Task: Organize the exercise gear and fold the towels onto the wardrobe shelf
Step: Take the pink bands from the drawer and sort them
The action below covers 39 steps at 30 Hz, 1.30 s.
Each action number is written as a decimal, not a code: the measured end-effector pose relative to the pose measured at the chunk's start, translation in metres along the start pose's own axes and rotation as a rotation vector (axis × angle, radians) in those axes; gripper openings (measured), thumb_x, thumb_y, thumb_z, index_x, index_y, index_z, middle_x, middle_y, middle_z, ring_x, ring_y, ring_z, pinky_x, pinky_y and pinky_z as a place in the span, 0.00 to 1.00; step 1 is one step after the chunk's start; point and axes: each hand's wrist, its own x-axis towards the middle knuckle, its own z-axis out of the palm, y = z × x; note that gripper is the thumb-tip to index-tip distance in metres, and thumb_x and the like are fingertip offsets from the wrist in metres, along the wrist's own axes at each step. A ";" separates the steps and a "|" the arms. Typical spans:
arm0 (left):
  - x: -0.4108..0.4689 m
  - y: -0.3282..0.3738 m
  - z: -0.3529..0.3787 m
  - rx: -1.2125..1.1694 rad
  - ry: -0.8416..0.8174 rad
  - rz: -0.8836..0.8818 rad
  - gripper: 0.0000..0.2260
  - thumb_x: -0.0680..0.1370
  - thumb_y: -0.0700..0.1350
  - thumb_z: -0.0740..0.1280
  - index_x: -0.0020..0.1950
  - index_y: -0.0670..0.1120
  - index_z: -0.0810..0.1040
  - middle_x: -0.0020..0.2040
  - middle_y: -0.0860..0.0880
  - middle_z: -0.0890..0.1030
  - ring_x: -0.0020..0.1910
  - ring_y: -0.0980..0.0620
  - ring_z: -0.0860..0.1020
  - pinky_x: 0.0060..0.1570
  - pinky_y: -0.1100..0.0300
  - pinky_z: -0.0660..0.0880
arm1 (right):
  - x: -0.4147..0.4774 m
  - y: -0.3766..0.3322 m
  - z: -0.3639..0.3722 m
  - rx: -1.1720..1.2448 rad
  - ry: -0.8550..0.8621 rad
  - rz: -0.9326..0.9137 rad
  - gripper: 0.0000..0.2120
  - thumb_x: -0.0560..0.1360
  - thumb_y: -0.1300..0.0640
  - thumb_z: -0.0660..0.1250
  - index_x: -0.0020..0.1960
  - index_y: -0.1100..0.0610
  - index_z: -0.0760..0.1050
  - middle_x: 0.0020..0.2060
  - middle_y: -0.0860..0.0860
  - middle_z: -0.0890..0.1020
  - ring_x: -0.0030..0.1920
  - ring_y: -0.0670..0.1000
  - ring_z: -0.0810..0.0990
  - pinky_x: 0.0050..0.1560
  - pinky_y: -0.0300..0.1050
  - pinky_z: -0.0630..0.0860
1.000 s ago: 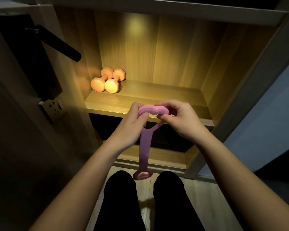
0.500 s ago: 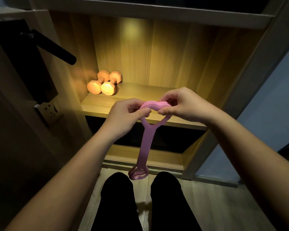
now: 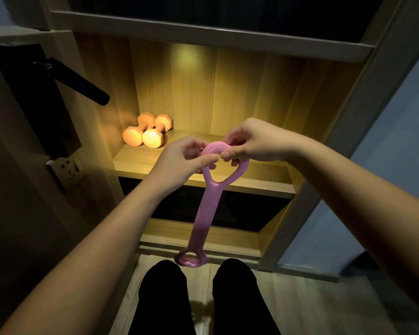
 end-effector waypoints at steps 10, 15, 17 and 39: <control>0.009 -0.062 0.035 0.187 -0.069 -0.179 0.08 0.75 0.45 0.71 0.51 0.49 0.76 0.37 0.51 0.81 0.31 0.54 0.81 0.31 0.64 0.77 | 0.027 0.029 -0.022 0.171 0.281 0.302 0.11 0.77 0.53 0.68 0.51 0.61 0.81 0.41 0.52 0.84 0.39 0.48 0.84 0.33 0.36 0.78; 0.008 -0.097 0.023 0.694 -0.029 -0.202 0.08 0.73 0.48 0.67 0.48 0.51 0.71 0.40 0.51 0.76 0.36 0.51 0.77 0.33 0.55 0.75 | 0.028 0.057 -0.025 0.301 0.403 0.477 0.08 0.77 0.54 0.68 0.47 0.60 0.80 0.40 0.53 0.83 0.40 0.51 0.84 0.30 0.37 0.79; 0.006 -0.103 0.016 0.759 -0.034 -0.190 0.08 0.75 0.52 0.67 0.49 0.52 0.71 0.39 0.53 0.76 0.35 0.54 0.77 0.30 0.60 0.72 | 0.025 0.065 -0.025 0.329 0.430 0.528 0.07 0.77 0.55 0.68 0.44 0.59 0.79 0.40 0.53 0.83 0.39 0.51 0.84 0.28 0.37 0.78; -0.042 -0.132 -0.051 1.309 -0.324 -0.245 0.06 0.78 0.52 0.63 0.50 0.50 0.73 0.40 0.52 0.78 0.39 0.52 0.77 0.43 0.54 0.77 | -0.002 0.169 0.057 0.460 0.471 0.939 0.07 0.75 0.61 0.70 0.41 0.64 0.81 0.42 0.57 0.83 0.44 0.56 0.82 0.50 0.50 0.80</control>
